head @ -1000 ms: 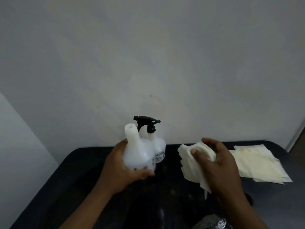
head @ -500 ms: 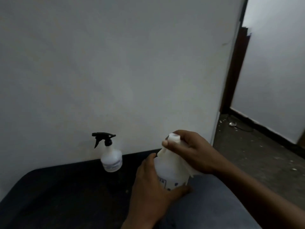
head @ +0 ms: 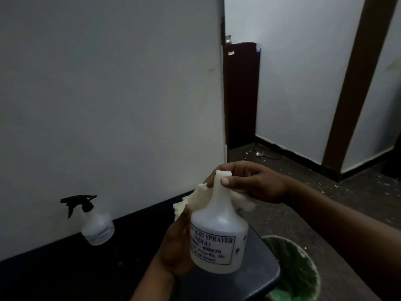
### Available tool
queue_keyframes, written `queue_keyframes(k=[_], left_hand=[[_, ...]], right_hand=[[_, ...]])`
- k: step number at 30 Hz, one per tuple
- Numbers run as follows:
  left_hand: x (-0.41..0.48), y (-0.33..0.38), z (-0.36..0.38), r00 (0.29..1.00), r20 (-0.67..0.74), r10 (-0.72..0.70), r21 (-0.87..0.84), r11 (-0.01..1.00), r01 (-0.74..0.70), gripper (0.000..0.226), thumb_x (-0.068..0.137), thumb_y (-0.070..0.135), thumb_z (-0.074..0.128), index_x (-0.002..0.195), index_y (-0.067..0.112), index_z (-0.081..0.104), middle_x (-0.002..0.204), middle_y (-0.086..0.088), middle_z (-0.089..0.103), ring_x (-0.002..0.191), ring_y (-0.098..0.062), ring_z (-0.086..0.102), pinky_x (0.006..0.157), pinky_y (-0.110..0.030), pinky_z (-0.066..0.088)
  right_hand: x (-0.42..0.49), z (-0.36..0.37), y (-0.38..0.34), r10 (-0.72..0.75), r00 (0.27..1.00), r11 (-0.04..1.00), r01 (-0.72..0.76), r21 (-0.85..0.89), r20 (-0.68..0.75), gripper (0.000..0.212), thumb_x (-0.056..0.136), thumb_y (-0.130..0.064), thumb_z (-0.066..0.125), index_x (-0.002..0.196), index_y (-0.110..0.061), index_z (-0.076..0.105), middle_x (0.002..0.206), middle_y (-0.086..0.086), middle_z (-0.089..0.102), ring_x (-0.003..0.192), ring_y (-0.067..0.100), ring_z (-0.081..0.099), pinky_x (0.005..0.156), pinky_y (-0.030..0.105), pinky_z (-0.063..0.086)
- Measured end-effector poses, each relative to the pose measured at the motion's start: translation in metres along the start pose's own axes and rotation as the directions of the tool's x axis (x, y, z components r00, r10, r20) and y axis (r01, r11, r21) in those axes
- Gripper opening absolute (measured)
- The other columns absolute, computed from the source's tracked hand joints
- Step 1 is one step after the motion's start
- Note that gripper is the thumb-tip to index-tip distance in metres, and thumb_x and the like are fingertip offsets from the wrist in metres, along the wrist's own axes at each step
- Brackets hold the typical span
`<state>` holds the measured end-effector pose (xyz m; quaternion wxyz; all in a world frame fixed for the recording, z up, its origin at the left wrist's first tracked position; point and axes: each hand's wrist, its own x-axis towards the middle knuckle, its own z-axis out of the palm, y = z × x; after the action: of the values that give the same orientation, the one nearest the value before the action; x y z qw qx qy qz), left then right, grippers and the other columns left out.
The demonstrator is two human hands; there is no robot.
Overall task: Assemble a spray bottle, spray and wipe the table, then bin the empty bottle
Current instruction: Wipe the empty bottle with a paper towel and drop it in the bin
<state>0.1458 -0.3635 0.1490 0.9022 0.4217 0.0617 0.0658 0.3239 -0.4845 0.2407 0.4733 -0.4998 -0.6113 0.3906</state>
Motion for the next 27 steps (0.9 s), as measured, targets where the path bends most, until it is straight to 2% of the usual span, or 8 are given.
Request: queue_keyframes(k=[5,11,14,17,19,21,23,27], left_hand=[[0.03,-0.018,0.027,0.993,0.062,-0.105,0.03,0.994,0.103,0.081,0.057,0.047,0.092,0.124,0.008,0.069,0.128,-0.026,0.064,0.113,-0.039,0.066,0.088,-0.05,0.056],[0.073,-0.039,0.044,0.967,0.135,-0.214,0.071,0.976,0.206,0.078,0.061,0.05,0.089,0.123,0.008,0.069,0.129,-0.025,0.064,0.116,-0.038,0.065,0.088,-0.044,0.057],[0.092,-0.046,0.046,0.971,0.131,-0.198,0.144,0.973,0.179,0.071,0.061,0.046,0.091,0.118,0.008,0.072,0.119,-0.022,0.07,0.107,-0.033,0.07,0.085,-0.04,0.058],[0.104,-0.048,0.046,0.979,0.143,-0.148,0.237,0.965,0.111,0.057,0.07,0.043,0.086,0.115,0.009,0.074,0.112,-0.017,0.073,0.102,-0.027,0.071,0.085,-0.036,0.057],[0.111,-0.05,0.047,0.991,0.087,-0.098,0.274,0.959,0.071,0.054,0.073,0.037,0.085,0.113,0.002,0.071,0.105,-0.018,0.074,0.094,-0.027,0.073,0.079,-0.034,0.058],[0.118,-0.053,0.05,0.999,-0.014,-0.03,0.317,0.948,0.033,0.05,0.076,0.031,0.082,0.11,-0.003,0.067,0.095,-0.018,0.074,0.082,-0.024,0.073,0.07,-0.033,0.059],[0.124,-0.059,0.054,0.991,-0.128,0.039,0.389,0.921,0.014,0.035,0.077,0.028,0.077,0.099,0.001,0.071,0.086,-0.015,0.076,0.072,-0.021,0.073,0.062,-0.03,0.058],[0.138,-0.071,0.062,0.924,-0.338,0.177,0.495,0.869,0.015,0.017,0.089,0.028,0.07,0.091,0.012,0.075,0.087,-0.011,0.079,0.073,-0.021,0.075,0.062,-0.033,0.06]], right_hand=[[-0.04,-0.032,0.005,0.03,0.999,0.999,-0.029,0.042,-0.035,0.027,0.092,-0.024,0.053,0.111,-0.011,0.066,0.115,0.03,0.057,0.101,0.03,0.06,0.084,0.039,0.05],[-0.069,-0.053,0.024,0.127,0.992,0.992,-0.127,-0.025,-0.006,0.028,0.094,-0.013,0.046,0.114,0.001,0.06,0.107,0.018,0.062,0.097,0.03,0.06,0.084,0.043,0.049],[-0.076,-0.062,0.028,0.147,0.989,0.989,-0.147,-0.003,0.021,0.028,0.095,-0.011,0.045,0.115,0.002,0.059,0.108,0.012,0.065,0.099,0.024,0.063,0.087,0.035,0.051],[-0.084,-0.074,0.034,0.136,0.99,0.99,-0.137,-0.031,-0.034,0.03,0.094,-0.013,0.046,0.116,0.003,0.059,0.114,0.023,0.062,0.106,0.037,0.06,0.094,0.05,0.047],[-0.089,-0.083,0.04,0.133,0.989,0.987,-0.138,-0.077,-0.066,0.033,0.094,-0.015,0.047,0.119,0.004,0.058,0.121,0.033,0.058,0.112,0.049,0.055,0.097,0.063,0.041],[-0.093,-0.091,0.046,0.141,0.985,0.981,-0.152,-0.121,-0.097,0.039,0.094,-0.017,0.047,0.126,0.004,0.055,0.123,0.034,0.056,0.114,0.052,0.053,0.098,0.064,0.04],[-0.097,-0.096,0.051,0.14,0.98,0.978,-0.159,-0.134,-0.139,0.042,0.094,-0.017,0.047,0.13,0.004,0.053,0.124,0.029,0.058,0.115,0.045,0.055,0.099,0.056,0.044],[-0.106,-0.102,0.058,0.104,0.96,0.976,-0.149,-0.16,-0.26,0.04,0.093,-0.018,0.054,0.127,0.002,0.057,0.123,0.024,0.062,0.114,0.035,0.059,0.097,0.04,0.05]])
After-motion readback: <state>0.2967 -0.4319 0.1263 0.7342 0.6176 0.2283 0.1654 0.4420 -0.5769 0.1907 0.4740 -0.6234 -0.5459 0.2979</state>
